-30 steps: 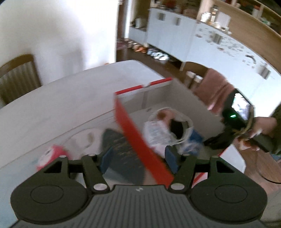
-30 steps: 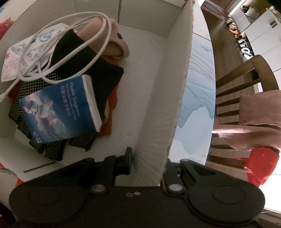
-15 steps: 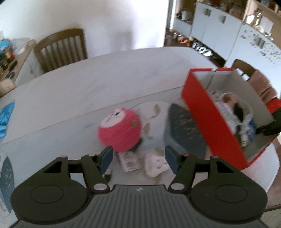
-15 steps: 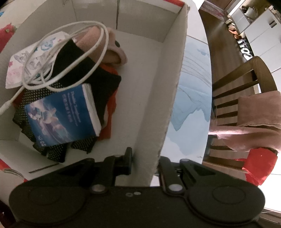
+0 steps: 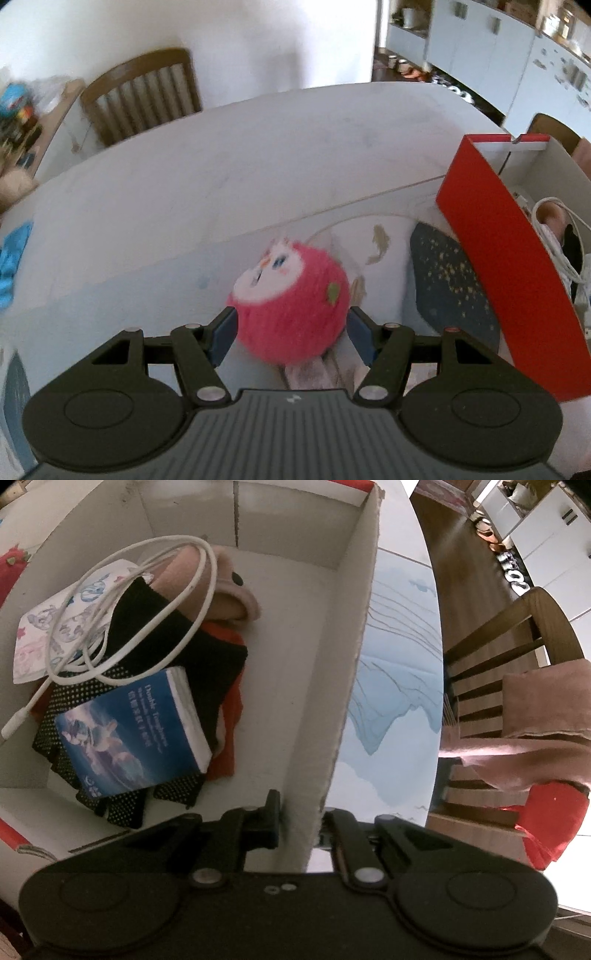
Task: Organize objects
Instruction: 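Move the left gripper back to the mat and grasp the pink plush toy, then lift the pink plush toy with the left gripper and carry it over the box, then lower the pink plush toy into the box and open the left gripper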
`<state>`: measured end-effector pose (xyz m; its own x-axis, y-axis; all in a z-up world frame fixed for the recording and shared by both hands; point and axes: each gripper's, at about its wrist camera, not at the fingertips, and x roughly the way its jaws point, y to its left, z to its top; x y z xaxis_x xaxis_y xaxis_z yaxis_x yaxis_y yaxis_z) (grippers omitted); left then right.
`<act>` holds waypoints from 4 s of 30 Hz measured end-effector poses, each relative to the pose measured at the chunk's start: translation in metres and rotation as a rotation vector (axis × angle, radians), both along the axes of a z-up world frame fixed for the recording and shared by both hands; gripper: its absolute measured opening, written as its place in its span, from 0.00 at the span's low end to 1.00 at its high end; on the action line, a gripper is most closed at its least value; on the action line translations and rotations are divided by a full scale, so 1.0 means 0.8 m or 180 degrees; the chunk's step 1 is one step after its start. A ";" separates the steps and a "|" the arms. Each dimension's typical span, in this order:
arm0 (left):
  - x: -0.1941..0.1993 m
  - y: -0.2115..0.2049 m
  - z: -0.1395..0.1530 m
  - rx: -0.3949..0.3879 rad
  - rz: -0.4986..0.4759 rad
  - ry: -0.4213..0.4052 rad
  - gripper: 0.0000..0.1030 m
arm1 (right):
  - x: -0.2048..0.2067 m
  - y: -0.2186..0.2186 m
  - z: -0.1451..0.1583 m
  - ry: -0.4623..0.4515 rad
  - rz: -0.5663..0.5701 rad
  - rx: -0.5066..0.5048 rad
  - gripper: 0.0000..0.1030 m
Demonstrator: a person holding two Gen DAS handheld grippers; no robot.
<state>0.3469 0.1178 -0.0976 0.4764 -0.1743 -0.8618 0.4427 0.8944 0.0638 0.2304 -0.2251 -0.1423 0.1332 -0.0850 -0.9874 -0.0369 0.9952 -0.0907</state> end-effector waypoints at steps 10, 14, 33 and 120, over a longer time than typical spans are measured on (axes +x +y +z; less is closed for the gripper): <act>0.039 -0.043 -0.047 0.0492 -0.0273 0.0043 0.97 | 0.001 0.002 -0.001 0.0020 -0.0047 -0.0029 0.08; 0.044 -0.044 -0.060 0.0563 -0.0269 0.0104 0.97 | 0.002 0.003 -0.001 0.0028 -0.0064 -0.0044 0.08; 0.030 -0.035 -0.047 0.0435 -0.0167 0.0130 0.69 | -0.002 -0.002 0.012 -0.0124 -0.0135 0.0053 0.04; -0.090 -0.268 0.085 -0.0559 -0.1459 -0.0047 0.87 | 0.002 0.002 0.011 -0.0160 0.0053 -0.0008 0.05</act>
